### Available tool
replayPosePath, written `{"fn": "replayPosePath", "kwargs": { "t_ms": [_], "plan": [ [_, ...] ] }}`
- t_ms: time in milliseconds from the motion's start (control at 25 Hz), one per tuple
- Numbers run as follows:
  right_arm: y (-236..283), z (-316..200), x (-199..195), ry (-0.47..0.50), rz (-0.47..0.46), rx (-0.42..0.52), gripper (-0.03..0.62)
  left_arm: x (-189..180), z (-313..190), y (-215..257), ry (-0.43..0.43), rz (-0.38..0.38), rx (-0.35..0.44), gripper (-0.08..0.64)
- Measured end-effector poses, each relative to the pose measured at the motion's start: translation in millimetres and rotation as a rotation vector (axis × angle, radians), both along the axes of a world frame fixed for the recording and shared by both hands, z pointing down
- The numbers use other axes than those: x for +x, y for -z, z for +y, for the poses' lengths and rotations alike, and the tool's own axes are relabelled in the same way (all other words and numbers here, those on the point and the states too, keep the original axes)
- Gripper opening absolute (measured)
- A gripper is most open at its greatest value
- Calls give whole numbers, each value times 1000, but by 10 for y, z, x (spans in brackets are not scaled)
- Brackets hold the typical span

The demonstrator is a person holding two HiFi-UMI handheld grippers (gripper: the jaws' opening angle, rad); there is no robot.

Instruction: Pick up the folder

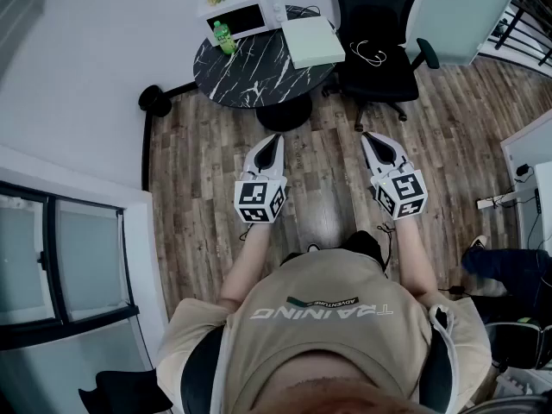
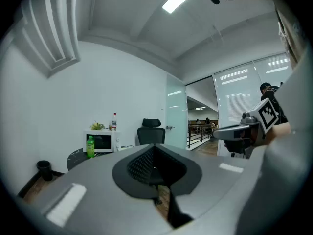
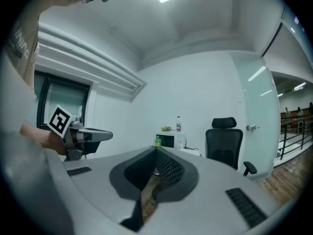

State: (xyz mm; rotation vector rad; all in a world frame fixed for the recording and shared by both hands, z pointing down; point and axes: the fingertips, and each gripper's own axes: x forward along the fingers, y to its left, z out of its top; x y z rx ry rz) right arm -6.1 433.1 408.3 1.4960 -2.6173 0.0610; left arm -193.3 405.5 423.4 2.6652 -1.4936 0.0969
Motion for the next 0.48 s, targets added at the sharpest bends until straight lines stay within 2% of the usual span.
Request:
{"fn": "replayPosePath", "kwargs": {
  "t_ms": [160,320,480],
  "plan": [
    [-46,-129,-27,-15,16,-2,9,-11,-85,-101,-10,13,-31,6],
    [-107,-222,-38,-19,8,-16,9,-2,-193,-61,-21,4,-15,6],
    [-52,-354,-7,-21,13,17,9,34,-350,-38,-23,10,-8,6]
  ]
}}
